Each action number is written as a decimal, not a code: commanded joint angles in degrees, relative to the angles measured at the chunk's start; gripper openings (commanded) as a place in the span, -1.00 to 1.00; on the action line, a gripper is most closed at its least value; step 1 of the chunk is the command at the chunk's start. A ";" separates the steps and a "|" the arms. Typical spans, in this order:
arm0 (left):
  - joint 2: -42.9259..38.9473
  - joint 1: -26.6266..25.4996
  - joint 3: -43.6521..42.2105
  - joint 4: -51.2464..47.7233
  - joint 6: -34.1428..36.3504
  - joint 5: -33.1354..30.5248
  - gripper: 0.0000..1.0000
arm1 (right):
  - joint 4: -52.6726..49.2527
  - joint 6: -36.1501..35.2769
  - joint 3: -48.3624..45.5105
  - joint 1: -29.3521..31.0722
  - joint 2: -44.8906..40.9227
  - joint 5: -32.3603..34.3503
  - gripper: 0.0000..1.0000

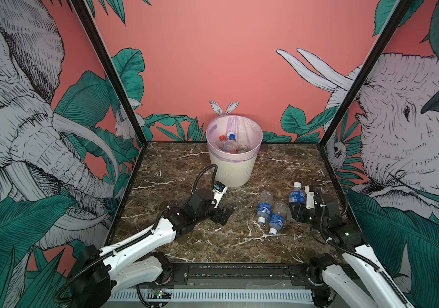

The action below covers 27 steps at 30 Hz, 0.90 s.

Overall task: Throw the plastic bottles in the bin
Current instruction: 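Lift the Pocari Sweat bottle upright with the right gripper, then carry the Pocari Sweat bottle over the bin and open the right gripper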

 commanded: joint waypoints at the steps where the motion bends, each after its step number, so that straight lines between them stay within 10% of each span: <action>1: -1.75 -0.27 -1.16 -1.01 -0.82 -0.70 0.97 | 1.73 -2.41 2.12 1.67 -1.14 -1.15 -0.01; 18: -1.15 -0.27 -2.88 -0.40 -1.77 -1.13 0.97 | 4.22 -4.91 12.33 12.47 3.05 5.39 -0.02; 27: -2.68 -0.27 -4.08 -0.25 -1.93 -1.55 0.96 | 6.75 -7.64 36.86 12.78 24.80 1.00 -0.07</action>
